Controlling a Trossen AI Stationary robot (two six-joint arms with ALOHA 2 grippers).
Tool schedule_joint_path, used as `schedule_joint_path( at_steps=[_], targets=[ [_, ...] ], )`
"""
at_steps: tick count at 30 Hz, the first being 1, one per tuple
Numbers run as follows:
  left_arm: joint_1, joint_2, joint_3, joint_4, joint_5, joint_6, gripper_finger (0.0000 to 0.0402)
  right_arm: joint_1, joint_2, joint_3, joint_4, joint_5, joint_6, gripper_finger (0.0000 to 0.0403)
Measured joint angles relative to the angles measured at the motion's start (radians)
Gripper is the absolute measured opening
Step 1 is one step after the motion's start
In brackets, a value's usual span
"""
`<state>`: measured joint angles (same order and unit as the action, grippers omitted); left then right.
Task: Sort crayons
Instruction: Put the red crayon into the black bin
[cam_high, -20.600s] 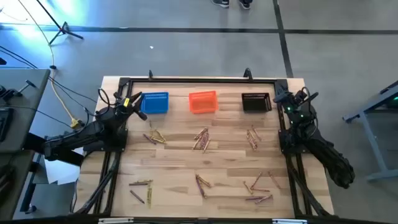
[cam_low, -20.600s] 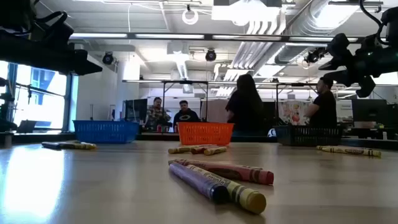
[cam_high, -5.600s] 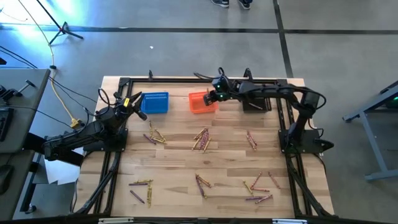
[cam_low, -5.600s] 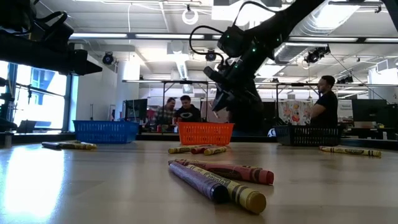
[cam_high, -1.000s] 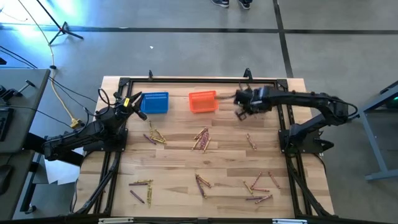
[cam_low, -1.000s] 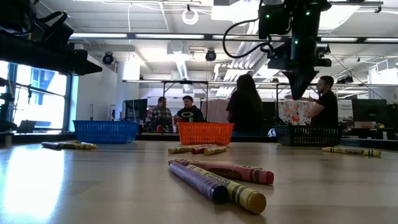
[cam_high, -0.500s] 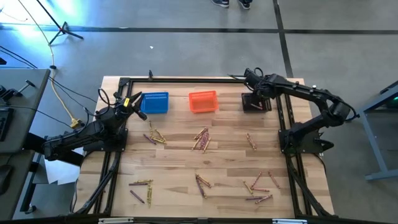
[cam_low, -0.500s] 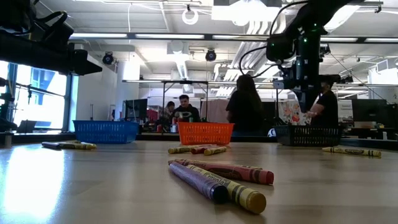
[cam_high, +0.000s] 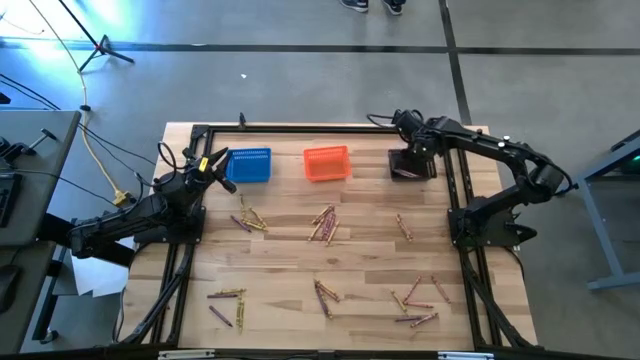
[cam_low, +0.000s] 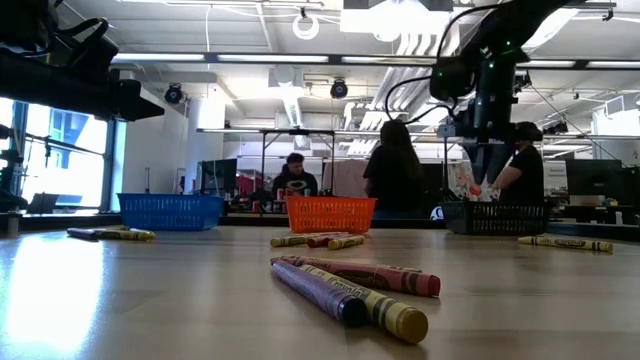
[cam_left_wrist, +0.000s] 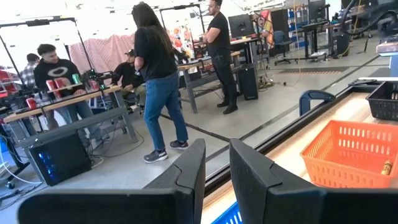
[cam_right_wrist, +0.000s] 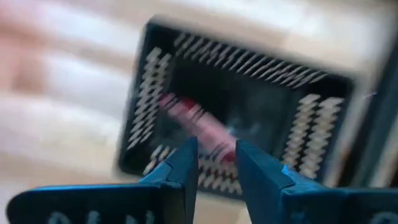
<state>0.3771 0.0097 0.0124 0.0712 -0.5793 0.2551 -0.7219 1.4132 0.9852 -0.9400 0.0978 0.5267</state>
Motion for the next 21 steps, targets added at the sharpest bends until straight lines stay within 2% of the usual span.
schedule_joint_path(
  at_steps=[7, 15, 21],
  targets=[
    [0.0, 0.0, 0.0, 0.0, 0.0, 0.0, 0.006, 0.093, 0.0, 0.0, -0.102, -0.281, -0.082, 0.0087],
    [0.0, 0.0, 0.0, 0.0, 0.0, 0.0, 0.006, 0.304, -0.001, -0.045, -0.166, -0.293, 0.005, 0.0086],
    [0.0, 0.0, 0.0, 0.0, 0.0, 0.0, 0.006, 0.435, -0.001, -0.187, -0.032, -0.293, 0.198, 0.0086]
  ],
)
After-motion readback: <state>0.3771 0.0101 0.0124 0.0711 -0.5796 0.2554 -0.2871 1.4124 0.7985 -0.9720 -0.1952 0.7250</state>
